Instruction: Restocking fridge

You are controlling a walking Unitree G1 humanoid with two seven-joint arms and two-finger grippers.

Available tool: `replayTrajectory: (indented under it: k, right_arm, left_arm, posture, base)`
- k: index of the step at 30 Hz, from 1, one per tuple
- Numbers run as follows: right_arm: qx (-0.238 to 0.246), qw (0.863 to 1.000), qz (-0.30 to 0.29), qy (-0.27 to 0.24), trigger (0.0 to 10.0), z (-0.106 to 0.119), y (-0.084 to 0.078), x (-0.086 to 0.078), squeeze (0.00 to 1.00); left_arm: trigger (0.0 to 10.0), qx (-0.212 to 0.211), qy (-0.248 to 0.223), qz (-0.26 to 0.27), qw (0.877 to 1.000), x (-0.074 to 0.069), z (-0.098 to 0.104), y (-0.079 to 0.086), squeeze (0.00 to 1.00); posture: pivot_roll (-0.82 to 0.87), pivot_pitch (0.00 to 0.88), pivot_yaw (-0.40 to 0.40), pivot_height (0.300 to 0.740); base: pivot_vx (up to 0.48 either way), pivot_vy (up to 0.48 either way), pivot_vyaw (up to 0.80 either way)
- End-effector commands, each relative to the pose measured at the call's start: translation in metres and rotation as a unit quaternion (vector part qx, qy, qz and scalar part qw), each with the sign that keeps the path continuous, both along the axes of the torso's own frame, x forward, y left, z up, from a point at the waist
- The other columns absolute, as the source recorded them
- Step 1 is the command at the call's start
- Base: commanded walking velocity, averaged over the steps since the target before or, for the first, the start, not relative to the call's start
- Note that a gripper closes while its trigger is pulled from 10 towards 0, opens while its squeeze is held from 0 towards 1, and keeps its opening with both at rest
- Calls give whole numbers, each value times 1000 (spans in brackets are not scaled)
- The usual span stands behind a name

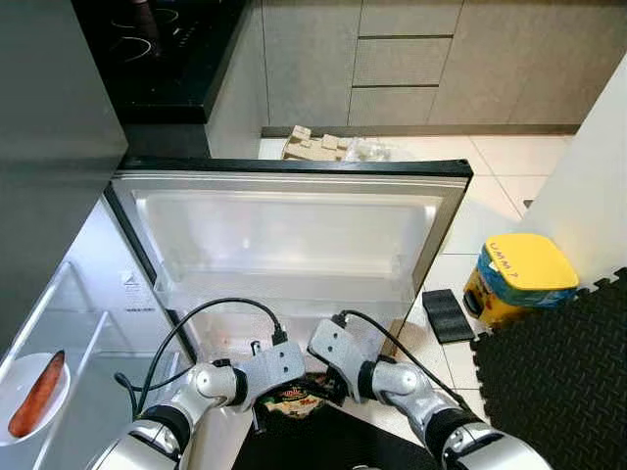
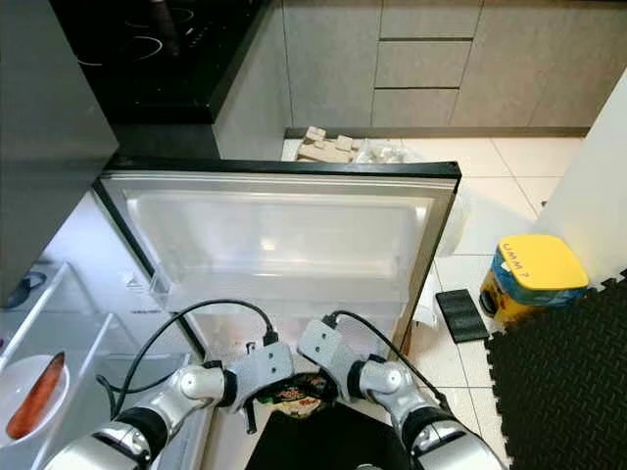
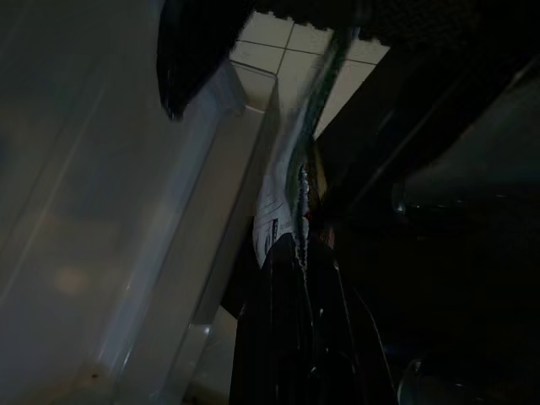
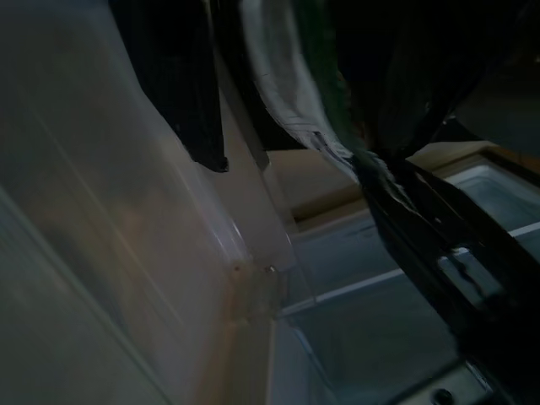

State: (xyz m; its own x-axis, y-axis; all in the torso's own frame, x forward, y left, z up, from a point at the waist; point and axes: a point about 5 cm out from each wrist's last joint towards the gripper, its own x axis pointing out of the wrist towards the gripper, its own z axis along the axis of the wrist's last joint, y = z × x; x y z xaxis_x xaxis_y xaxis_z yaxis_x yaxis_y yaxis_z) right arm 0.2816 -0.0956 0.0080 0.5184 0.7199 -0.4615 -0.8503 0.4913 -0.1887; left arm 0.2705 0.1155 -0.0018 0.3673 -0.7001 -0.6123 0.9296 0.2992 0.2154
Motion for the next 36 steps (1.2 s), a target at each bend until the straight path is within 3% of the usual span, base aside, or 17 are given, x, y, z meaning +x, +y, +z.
replayTrajectory:
  k: [1,2,3,5,6,8,9,10,14,15,21,22,24,28,30,33,36]
  right_arm:
    - [-7,1000,-24,-3,10000,-4,-11,-2,1000]
    - [-13,999,-43,-6,10000,-6,-18,-3,1000]
    - [-9,997,-74,-2,10000,-9,-30,-5,918]
    - [-4,996,-95,1,10000,-11,-37,-7,918]
    - [-6,994,-114,1,10000,-13,-44,-9,322]
    - [-6,994,-114,1,10000,-13,-44,-9,322]
    - [-10,990,-139,5,10000,-18,-53,-13,0]
    - [-17,986,-166,14,10000,-25,-64,-21,0]
    - [-28,980,-197,27,10000,-34,-76,-34,0]
    - [-36,977,-208,41,10000,-42,-81,-45,0]
    - [-7,962,-259,88,10000,-58,-78,-65,0]
    - [9,954,-282,98,10000,-59,-77,-65,0]
    - [21,949,-299,103,10000,-60,-76,-65,0]
    - [71,911,-389,121,10000,-61,-73,-60,0]
    - [78,902,-407,123,10000,-61,-73,-59,0]
    - [62,909,-395,117,10000,-59,-70,-55,0]
    - [68,914,-383,115,10000,-56,-70,-51,0]
  left_arm:
    - [0,-5,-8,-13,1000,0,2,-3,0]
    - [0,-5,-8,-14,1000,0,2,-2,0]
    - [0,-4,-9,-17,1000,-1,2,0,0]
    - [0,-3,-10,-19,1000,-1,2,1,0]
    - [0,0,-12,-23,1000,-1,2,1,0]
    - [0,0,-12,-23,1000,-1,2,1,0]
    - [0,5,-16,-29,999,-2,2,3,0]
    - [0,9,-22,-32,999,-1,3,5,0]
    - [0,15,-32,-35,999,0,5,9,0]
    - [0,23,-41,-37,998,2,7,12,0]
    - [0,51,-74,-50,995,6,10,17,0]
    - [10000,55,-79,-54,994,7,11,16,0]
    - [10000,57,-86,-55,993,7,12,16,0]
    - [10000,49,-105,-14,993,16,17,18,0]
    - [10000,45,-109,6,993,19,18,18,0]
    - [10000,26,-108,70,991,22,18,23,0]
    - [10000,36,-108,86,990,20,13,26,0]
  posture:
    - [-184,58,5,715]
    - [-184,58,5,715]
    - [-180,60,5,715]
    - [-180,60,5,715]
    - [-176,60,4,715]
    - [-176,60,4,715]
    - [-176,59,3,715]
    - [-178,59,5,715]
    - [-181,60,6,715]
    - [-183,61,8,715]
    - [-188,63,15,715]
    - [-188,63,15,715]
    - [-188,63,17,715]
    - [-190,63,34,715]
    - [-190,63,34,715]
    - [-189,65,38,715]
    - [-182,66,21,715]
  base:
    - [0,0,0]
    - [0,0,0]
    - [0,0,0]
    - [0,0,0]
    - [0,0,0]
    - [0,0,0]
    - [0,0,0]
    - [0,0,0]
    - [0,0,0]
    - [0,0,0]
    - [0,0,0]
    - [0,0,0]
    - [0,0,0]
    - [0,0,0]
    - [0,0,0]
    - [0,0,0]
    - [0,0,0]
